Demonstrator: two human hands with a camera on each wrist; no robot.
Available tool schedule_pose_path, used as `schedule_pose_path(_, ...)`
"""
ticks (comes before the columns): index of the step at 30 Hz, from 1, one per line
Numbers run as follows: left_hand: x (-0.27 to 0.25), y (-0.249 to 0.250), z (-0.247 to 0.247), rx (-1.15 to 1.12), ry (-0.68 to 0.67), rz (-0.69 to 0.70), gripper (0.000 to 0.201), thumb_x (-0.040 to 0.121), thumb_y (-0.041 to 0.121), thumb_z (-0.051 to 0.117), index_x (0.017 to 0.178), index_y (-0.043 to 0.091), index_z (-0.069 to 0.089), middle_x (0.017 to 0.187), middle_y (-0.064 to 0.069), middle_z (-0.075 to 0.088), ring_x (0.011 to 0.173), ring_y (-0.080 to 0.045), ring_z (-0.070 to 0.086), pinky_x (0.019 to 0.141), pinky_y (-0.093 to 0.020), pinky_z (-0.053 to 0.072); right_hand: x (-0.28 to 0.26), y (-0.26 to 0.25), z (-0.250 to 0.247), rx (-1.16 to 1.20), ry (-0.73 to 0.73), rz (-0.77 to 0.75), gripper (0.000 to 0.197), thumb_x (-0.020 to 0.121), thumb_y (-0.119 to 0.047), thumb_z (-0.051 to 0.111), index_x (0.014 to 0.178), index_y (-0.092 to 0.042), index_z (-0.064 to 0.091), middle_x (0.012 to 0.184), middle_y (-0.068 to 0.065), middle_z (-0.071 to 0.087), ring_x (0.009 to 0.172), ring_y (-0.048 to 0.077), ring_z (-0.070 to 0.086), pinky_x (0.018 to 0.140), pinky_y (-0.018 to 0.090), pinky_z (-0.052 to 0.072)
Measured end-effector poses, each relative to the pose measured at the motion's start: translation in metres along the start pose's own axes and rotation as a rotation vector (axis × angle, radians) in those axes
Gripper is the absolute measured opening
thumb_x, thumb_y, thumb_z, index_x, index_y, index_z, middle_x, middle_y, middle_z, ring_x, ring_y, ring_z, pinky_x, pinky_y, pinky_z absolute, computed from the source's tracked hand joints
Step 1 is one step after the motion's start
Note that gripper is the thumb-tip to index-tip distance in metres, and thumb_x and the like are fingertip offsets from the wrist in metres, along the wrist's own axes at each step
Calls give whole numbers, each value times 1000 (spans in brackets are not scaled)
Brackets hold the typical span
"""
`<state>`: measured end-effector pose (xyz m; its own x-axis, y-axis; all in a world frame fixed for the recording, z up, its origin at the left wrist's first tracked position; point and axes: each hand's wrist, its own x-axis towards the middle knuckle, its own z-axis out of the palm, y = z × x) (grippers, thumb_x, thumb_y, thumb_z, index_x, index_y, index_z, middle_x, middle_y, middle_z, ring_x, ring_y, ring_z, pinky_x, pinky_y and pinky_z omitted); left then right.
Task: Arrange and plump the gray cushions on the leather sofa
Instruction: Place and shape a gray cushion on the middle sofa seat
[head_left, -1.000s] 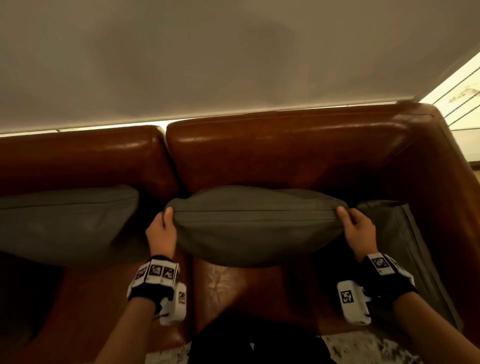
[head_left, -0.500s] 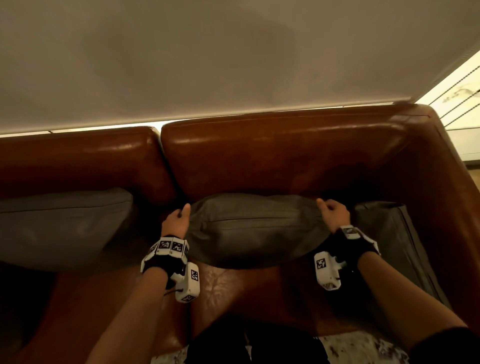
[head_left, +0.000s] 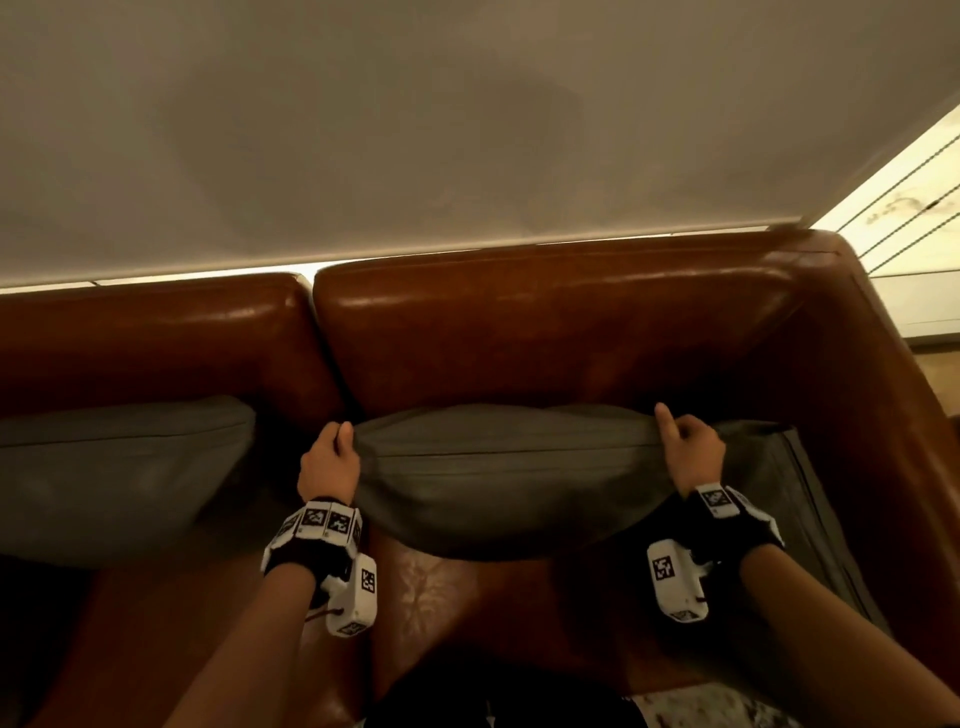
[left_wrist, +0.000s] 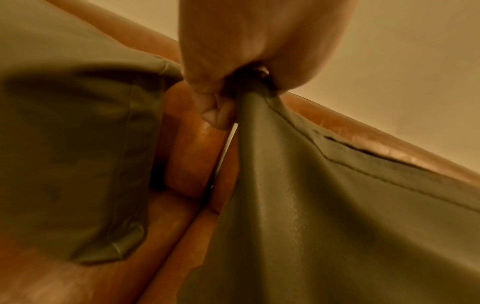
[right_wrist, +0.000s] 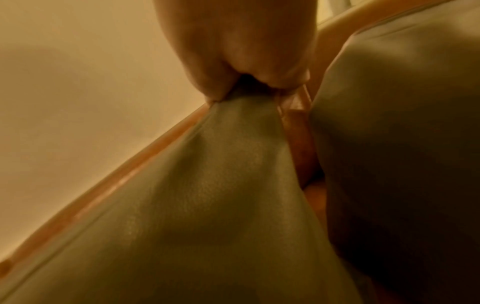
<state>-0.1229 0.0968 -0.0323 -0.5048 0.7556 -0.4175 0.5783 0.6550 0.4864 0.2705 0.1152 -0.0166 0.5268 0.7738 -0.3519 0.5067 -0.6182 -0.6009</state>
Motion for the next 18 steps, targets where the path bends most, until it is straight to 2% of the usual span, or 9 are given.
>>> schedule_pose_path(2,7,-2,-1,-88,22,-46,37,99,34,32,99,4,54,106,-26,59,103,-41,54,86,-43,41,0,-3,7,22,-2,0,46,93,-40,50,79,3,59,67,10,56,73,27,54,68,28,34)
schedule_pose_path(5,20,4,-6,-127,30,-104,42,100,27,30,107,-7,55,116,-31,56,112,-43,50,96,-44,36,8,-19,6,44,-26,-109,41,91,-39,54,75,-1,57,64,7,54,67,22,52,65,29,35)
schedule_pose_path(8,29,20,-6,-83,40,-126,47,101,27,25,113,-8,53,120,-32,54,115,-44,48,96,-45,37,25,-27,0,96,-30,-123,36,89,-39,58,84,-3,59,80,8,60,76,22,56,71,34,44)
schedule_pose_path(10,33,31,-2,-81,41,-118,47,100,30,28,114,-6,54,120,-31,55,115,-43,49,95,-44,38,37,-28,2,199,-62,-49,29,89,-36,59,90,-6,58,90,11,61,86,27,58,78,40,48)
schedule_pose_path(12,36,37,0,-90,-35,-110,51,97,41,35,114,-1,58,122,-26,57,116,-40,51,97,-42,39,48,-30,5,236,-140,43,26,91,-32,57,96,-7,60,100,16,63,95,30,60,87,43,50)
schedule_pose_path(13,37,37,0,-98,-89,-106,52,95,45,39,115,1,59,122,-24,58,117,-39,51,98,-40,39,53,-31,6,183,-190,78,29,92,-32,55,99,-5,62,104,18,64,100,32,60,91,43,49)
schedule_pose_path(15,37,36,4,-106,-171,-91,47,92,42,48,116,4,62,122,-21,61,117,-37,53,99,-37,39,59,-31,9,-8,-295,113,39,93,-36,51,105,-1,64,108,19,65,105,35,59,91,40,46)
schedule_pose_path(18,33,27,8,-127,-145,-65,36,93,33,51,110,5,65,115,-22,64,112,-37,55,93,-35,41,61,-27,14,-131,-372,85,41,91,-41,54,102,-4,68,104,16,67,102,32,60,86,34,44)
